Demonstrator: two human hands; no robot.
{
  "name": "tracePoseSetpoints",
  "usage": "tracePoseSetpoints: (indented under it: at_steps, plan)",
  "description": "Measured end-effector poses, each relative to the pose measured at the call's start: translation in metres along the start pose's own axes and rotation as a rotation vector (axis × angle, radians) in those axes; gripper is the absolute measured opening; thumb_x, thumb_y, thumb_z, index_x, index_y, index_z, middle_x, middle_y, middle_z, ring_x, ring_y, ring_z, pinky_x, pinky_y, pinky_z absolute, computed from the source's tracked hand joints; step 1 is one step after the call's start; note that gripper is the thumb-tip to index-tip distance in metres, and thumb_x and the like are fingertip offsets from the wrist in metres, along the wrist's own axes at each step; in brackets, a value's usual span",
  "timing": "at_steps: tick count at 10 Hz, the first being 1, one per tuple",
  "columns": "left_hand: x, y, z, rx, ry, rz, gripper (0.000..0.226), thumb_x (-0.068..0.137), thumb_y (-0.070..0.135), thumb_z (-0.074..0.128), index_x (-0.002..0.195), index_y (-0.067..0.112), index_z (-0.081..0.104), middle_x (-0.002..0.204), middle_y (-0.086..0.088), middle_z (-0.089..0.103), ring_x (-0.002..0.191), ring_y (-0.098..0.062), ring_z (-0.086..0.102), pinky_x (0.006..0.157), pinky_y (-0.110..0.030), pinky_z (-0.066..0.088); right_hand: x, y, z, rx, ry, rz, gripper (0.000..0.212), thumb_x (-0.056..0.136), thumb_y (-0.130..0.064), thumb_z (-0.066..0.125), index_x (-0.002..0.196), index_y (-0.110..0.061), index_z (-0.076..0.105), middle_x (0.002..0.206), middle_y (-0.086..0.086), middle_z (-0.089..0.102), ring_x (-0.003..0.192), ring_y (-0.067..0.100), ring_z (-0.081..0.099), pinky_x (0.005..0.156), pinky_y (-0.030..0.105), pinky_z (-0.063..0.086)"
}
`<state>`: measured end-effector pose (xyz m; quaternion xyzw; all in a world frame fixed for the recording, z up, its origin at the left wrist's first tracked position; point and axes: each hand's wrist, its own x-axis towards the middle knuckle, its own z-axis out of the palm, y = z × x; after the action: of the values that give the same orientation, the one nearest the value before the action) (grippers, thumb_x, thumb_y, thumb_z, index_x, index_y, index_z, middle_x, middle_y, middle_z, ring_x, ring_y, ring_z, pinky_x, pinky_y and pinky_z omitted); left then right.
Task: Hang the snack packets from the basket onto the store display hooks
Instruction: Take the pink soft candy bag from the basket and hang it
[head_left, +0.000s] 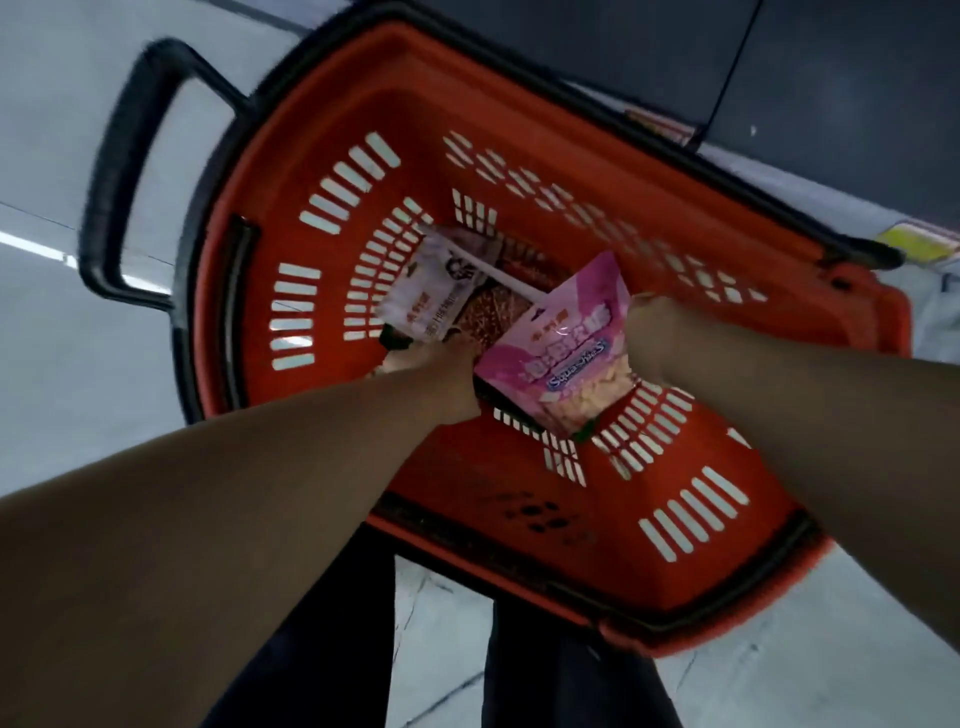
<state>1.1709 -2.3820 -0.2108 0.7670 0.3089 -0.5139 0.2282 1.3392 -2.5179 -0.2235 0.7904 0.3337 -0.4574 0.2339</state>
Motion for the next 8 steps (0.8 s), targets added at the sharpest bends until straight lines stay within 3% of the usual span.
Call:
tracePoseSetpoints:
  at_steps: [1, 2, 4, 5, 6, 7, 8]
  plan:
    - [0.019, -0.003, 0.013, -0.165, -0.045, -0.014, 0.038, 0.078, 0.049, 0.063, 0.101, 0.019, 0.058, 0.100, -0.006, 0.063, 0.091, -0.025, 0.062, 0.076, -0.034, 0.055, 0.018, -0.005, 0.006, -0.074, 0.063, 0.004, 0.044, 0.094, -0.010, 0.047, 0.135, 0.004, 0.038, 0.139, 0.023, 0.043, 0.130, 0.035, 0.043, 0.108, 0.039, 0.038]
    - [0.035, -0.001, 0.017, -0.432, -0.005, 0.034, 0.037, 0.080, 0.043, 0.067, 0.106, 0.018, 0.060, 0.097, -0.007, 0.066, 0.082, -0.021, 0.063, 0.067, -0.030, 0.054, 0.033, -0.001, 0.015, 0.231, 0.209, 0.081, 0.044, 0.090, -0.007, 0.055, 0.129, 0.003, 0.038, 0.131, 0.029, 0.050, 0.122, 0.042, 0.050, 0.098, 0.042, 0.043]
    - [0.038, 0.005, 0.017, -0.596, 0.044, -0.152, 0.041, 0.083, 0.032, 0.071, 0.118, 0.014, 0.058, 0.108, -0.009, 0.065, 0.089, -0.021, 0.062, 0.075, -0.031, 0.056, 0.021, 0.008, 0.012, 0.546, 0.265, 0.057, 0.028, 0.093, -0.016, 0.056, 0.115, 0.000, 0.048, 0.121, 0.025, 0.057, 0.112, 0.040, 0.055, 0.088, 0.040, 0.044]
    - [0.032, -0.001, -0.002, -0.636, 0.070, -0.200, 0.044, 0.085, 0.027, 0.068, 0.122, 0.004, 0.060, 0.119, -0.016, 0.064, 0.103, -0.030, 0.062, 0.092, -0.041, 0.051, 0.012, 0.011, 0.007, 0.660, 0.220, 0.070, 0.024, 0.093, -0.021, 0.056, 0.112, -0.006, 0.052, 0.117, 0.019, 0.061, 0.105, 0.037, 0.059, 0.088, 0.044, 0.050]
    - [0.021, -0.004, -0.018, -0.835, 0.115, -0.204, 0.037, 0.086, 0.023, 0.067, 0.118, 0.006, 0.062, 0.111, -0.011, 0.068, 0.104, -0.027, 0.065, 0.091, -0.037, 0.053, 0.002, 0.012, 0.004, 0.754, 0.226, 0.102, 0.019, 0.095, -0.016, 0.053, 0.112, -0.008, 0.052, 0.114, 0.014, 0.061, 0.104, 0.033, 0.059, 0.086, 0.043, 0.051]
    - [0.007, 0.002, -0.028, -1.162, 0.142, -0.150, 0.029, 0.091, 0.029, 0.061, 0.117, 0.014, 0.061, 0.104, -0.002, 0.070, 0.093, -0.017, 0.066, 0.074, -0.027, 0.054, -0.014, 0.010, 0.005, 0.940, 0.217, 0.150, 0.022, 0.096, -0.016, 0.050, 0.117, -0.010, 0.055, 0.115, 0.008, 0.062, 0.103, 0.026, 0.059, 0.082, 0.036, 0.047]
    - [0.000, 0.005, -0.042, -1.487, 0.135, -0.115, 0.032, 0.090, 0.030, 0.063, 0.117, 0.015, 0.056, 0.110, -0.002, 0.067, 0.092, -0.014, 0.066, 0.071, -0.027, 0.058, -0.033, 0.000, 0.014, 1.152, 0.144, 0.108, 0.022, 0.096, -0.020, 0.049, 0.114, -0.013, 0.059, 0.114, 0.006, 0.066, 0.102, 0.025, 0.063, 0.090, 0.046, 0.051]
